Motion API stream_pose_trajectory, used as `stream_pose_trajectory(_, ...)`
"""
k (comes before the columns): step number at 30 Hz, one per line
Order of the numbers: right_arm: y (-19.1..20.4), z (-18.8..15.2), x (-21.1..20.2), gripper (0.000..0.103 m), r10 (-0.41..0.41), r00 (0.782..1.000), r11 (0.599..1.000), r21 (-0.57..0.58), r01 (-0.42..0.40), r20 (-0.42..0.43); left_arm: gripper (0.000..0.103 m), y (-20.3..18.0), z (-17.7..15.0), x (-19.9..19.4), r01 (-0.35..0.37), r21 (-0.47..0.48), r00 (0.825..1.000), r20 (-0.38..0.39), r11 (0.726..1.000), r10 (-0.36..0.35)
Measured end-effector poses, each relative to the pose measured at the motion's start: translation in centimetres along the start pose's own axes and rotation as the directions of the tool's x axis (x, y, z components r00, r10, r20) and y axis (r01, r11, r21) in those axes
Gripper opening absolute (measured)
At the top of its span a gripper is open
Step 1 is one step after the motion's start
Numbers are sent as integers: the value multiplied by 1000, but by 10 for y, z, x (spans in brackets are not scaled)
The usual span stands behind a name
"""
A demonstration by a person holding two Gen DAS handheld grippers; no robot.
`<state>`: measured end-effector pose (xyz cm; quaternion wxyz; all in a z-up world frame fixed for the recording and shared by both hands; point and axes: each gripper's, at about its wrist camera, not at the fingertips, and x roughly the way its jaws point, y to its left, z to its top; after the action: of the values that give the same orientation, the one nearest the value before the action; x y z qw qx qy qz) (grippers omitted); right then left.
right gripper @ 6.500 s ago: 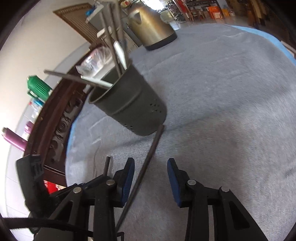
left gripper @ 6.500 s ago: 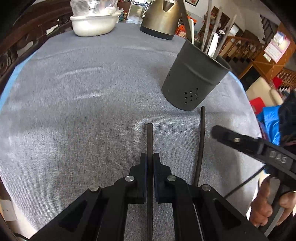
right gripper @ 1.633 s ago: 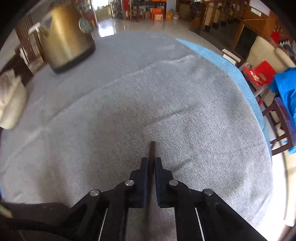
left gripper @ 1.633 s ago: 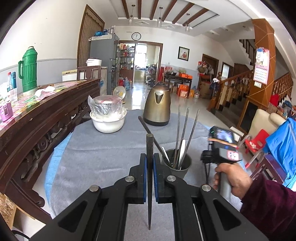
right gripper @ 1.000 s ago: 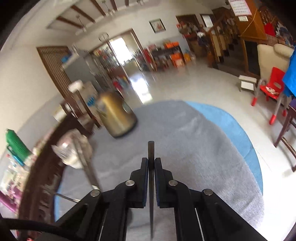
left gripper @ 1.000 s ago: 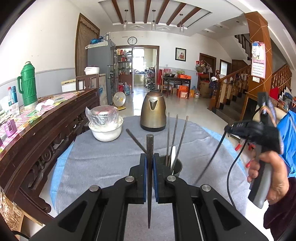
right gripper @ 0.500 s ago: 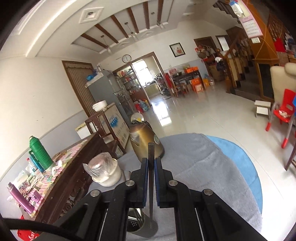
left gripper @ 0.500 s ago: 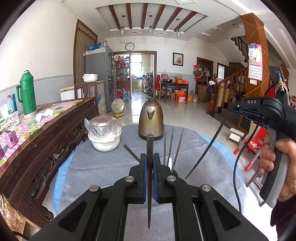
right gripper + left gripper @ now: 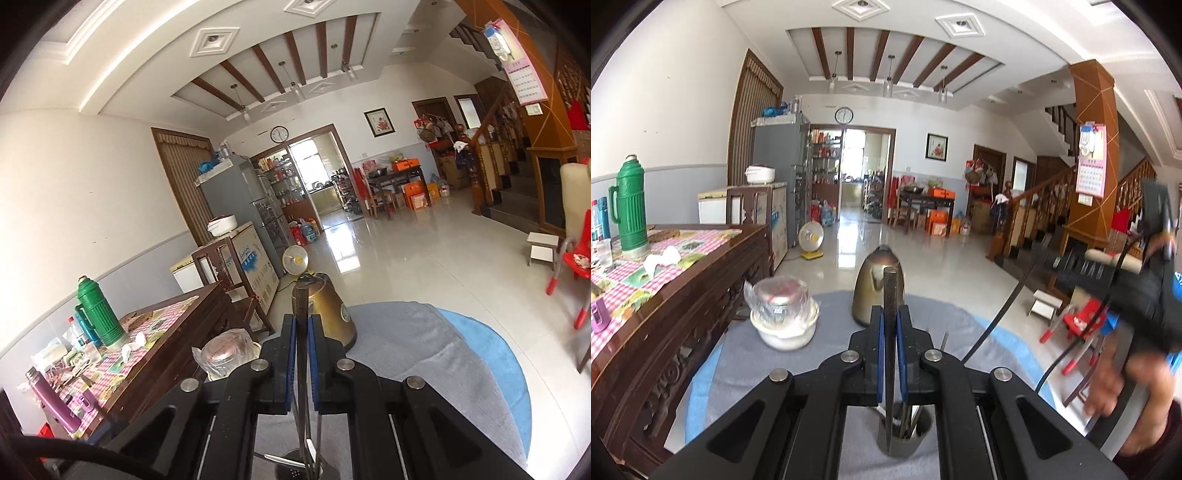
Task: Organize utensils
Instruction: 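Lower both held chopsticks into the grey cup, then open both grippers to release the chopsticks into the cup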
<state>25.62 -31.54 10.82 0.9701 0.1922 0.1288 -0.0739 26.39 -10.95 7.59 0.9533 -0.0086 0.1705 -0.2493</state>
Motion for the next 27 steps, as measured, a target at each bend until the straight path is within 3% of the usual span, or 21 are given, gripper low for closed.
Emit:
stream_pose_trajectory(5, -1, -18, 16, 7, 2, 999, 1000, -8, -3, -48, 7, -5, 3, 18, 31, -31, 999, 30, 999, -30)
stream_pose_trajectory(8, -5, -33, 27, 7, -2, 996, 1000, -17, 1, -86, 7, -6, -7, 36, 3, -42, 999, 41, 999, -1)
stream_pose_trajectory(14, -10, -62, 49, 7, -16, 986, 999, -47, 8, -167, 7, 3, -45, 78, -46, -103, 998, -44, 994, 42)
stream_pose_trajectory(17, -13, -75, 56, 7, 8, 975, 999, -47, -19, -223, 7, 5, -63, 95, -72, -94, 988, -141, 993, 58)
stream_pose_trajectory(19, -15, -80, 59, 9, 31, 966, 999, -31, -40, -256, 14, 5, -69, 97, -82, -79, 981, -183, 993, 66)
stream_pose_trajectory(20, -16, -82, 58, 9, 41, 965, 999, -19, -47, -260, 29, 5, -71, 94, -81, -75, 979, -195, 994, 65)
stream_pose_trajectory(21, -18, -84, 57, 10, 57, 962, 998, -1, -60, -267, 52, 5, -72, 88, -86, -67, 977, -200, 994, 71)
stream_pose_trajectory(23, -25, -88, 54, 13, 88, 953, 996, 33, -82, -290, 72, 4, -75, 73, -113, -42, 975, -196, 993, 103)
stream_pose_trajectory(25, -32, -92, 50, 18, 119, 945, 992, 82, -98, -304, 73, 1, -81, 58, -135, -11, 971, -202, 991, 130)
stream_pose_trajectory(27, -38, -96, 42, 30, 137, 944, 987, 123, -104, -301, 78, 1, -91, 48, -175, 25, 956, -235, 984, 176)
